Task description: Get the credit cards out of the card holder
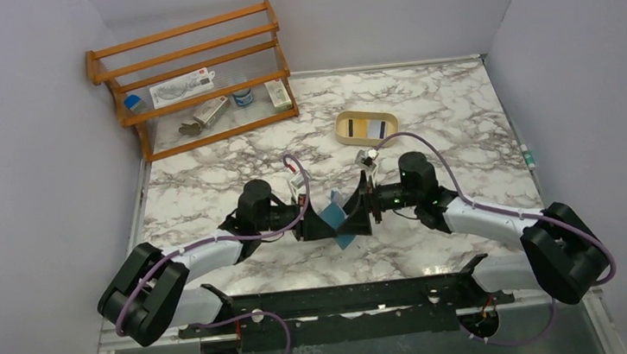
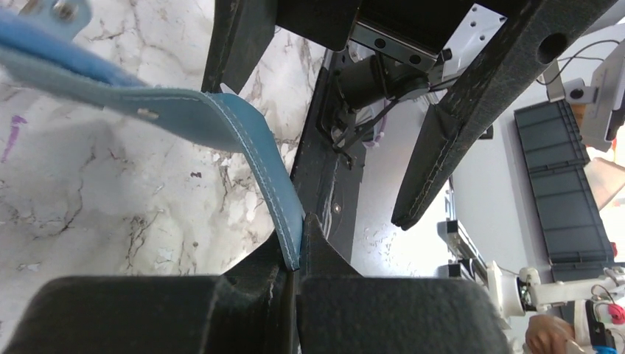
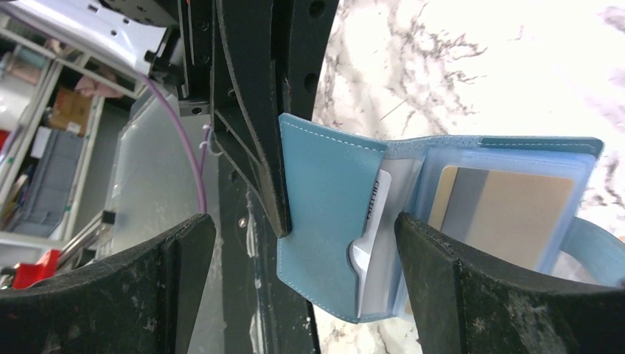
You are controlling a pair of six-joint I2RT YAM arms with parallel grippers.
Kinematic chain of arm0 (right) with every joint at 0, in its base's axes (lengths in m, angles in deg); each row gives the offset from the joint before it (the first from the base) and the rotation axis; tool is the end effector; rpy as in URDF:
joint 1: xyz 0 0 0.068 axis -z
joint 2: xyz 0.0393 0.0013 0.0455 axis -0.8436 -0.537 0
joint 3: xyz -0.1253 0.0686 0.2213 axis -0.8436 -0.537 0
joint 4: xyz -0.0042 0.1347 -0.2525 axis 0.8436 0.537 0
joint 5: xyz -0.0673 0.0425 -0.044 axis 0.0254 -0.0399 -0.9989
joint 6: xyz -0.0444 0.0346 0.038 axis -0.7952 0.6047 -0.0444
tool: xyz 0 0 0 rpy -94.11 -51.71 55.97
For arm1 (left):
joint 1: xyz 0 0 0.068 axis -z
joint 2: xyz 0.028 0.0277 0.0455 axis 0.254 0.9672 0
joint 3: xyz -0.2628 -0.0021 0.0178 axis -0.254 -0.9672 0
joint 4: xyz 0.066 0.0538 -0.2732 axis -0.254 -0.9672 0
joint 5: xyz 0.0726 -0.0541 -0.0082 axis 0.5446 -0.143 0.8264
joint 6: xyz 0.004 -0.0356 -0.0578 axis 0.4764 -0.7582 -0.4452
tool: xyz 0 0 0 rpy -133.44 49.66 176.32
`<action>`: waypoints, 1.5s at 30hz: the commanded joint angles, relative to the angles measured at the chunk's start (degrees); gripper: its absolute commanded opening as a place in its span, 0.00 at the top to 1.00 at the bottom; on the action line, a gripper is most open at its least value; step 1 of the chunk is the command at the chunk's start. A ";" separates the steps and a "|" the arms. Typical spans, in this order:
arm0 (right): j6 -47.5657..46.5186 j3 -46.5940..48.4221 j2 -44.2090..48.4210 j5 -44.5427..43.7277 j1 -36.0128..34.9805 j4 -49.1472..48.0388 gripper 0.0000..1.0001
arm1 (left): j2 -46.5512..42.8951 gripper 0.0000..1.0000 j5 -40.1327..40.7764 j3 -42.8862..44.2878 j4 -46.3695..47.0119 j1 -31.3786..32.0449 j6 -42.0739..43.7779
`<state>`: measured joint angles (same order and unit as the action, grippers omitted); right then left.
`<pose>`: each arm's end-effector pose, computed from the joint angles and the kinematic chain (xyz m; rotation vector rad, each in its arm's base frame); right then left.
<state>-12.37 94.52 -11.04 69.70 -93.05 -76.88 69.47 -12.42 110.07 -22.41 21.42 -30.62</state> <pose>0.2055 0.1975 0.1791 -0.8383 1.8696 1.4948 0.1921 -0.1921 0.1523 0.6431 2.0201 -1.6629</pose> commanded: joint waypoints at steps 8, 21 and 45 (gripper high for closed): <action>2.09 2.48 -2.52 18.74 -0.72 -2.22 0.04 | 0.79 1.00 0.51 2.37 3.29 -0.70 3.86; 4.76 3.47 -4.59 20.64 -3.35 -4.47 0.05 | 4.73 1.00 4.33 5.44 0.90 -3.03 6.28; 8.05 2.16 -2.23 26.98 1.31 -7.76 0.07 | 4.61 0.77 2.58 5.91 -8.42 -3.84 3.34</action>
<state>-8.53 96.46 -16.57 83.18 -92.55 -81.78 73.80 -17.07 113.89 -30.65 18.98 -27.71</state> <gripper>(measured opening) 0.932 0.194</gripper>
